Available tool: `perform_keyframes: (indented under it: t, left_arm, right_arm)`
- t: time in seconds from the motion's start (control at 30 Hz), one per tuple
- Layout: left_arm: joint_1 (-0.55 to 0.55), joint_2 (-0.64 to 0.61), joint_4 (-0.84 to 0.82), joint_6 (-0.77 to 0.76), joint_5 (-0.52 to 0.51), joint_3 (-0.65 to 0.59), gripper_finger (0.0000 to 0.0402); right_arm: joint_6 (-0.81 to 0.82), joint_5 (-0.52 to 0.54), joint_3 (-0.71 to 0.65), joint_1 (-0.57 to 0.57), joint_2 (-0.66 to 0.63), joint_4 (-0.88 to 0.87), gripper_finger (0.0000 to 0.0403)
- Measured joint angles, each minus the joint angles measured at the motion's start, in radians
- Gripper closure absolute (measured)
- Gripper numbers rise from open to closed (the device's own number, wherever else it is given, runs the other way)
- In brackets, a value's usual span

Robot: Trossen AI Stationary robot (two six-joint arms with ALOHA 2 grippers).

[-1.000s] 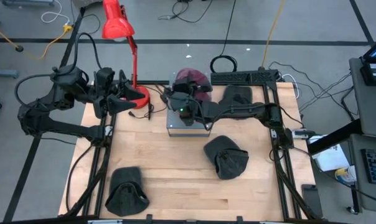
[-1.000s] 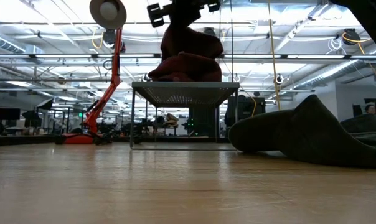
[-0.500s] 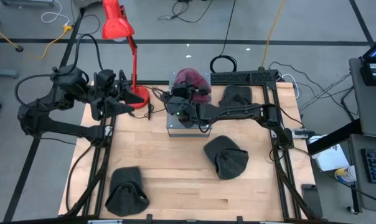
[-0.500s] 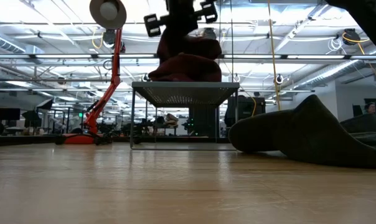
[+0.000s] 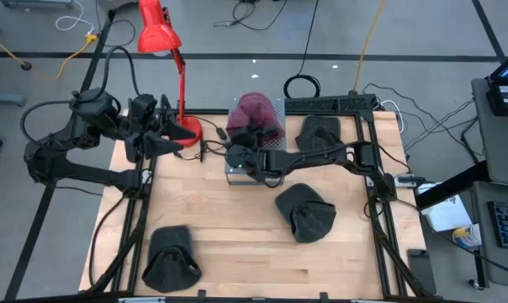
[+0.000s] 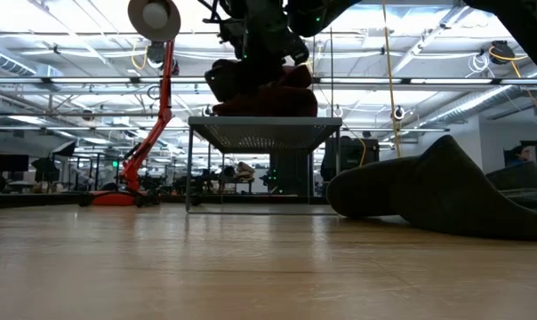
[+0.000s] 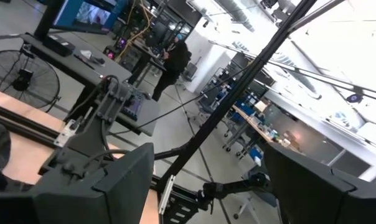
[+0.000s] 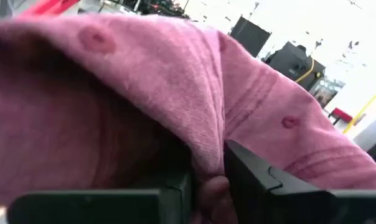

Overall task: Pick & Place hat
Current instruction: Stack the red cap on top of the red caps on the shelf, then put the middle black cap on the shelf

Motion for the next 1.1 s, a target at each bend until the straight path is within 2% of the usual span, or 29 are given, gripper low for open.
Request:
perform_keyframes:
  t: [0.3, 0.43, 0.67, 0.87, 1.1]
  left_arm:
    - [0.0, 0.0, 0.001, 0.007, -0.008, 0.0, 0.0091]
    - [0.0, 0.0, 0.002, 0.008, -0.008, 0.0, 0.0091]
    - [0.0, 0.0, 0.002, 0.008, -0.008, 0.0, 0.0091]
    - [0.0, 0.0, 0.002, 0.008, -0.008, 0.0, 0.0091]
    - [0.0, 0.0, 0.001, 0.007, -0.008, 0.0, 0.0091]
  right_arm:
    - [-0.048, -0.006, -0.001, 0.022, -0.003, -0.002, 0.0269]
    - [-0.096, -0.052, -0.001, 0.026, -0.022, 0.003, 0.0241]
    - [-0.187, -0.024, -0.001, 0.054, -0.054, 0.019, 0.02]
    - [-0.221, -0.023, 0.0, 0.104, -0.087, 0.016, 0.0183]
    - [-0.225, 0.001, -0.001, 0.208, -0.14, -0.019, 0.0181]
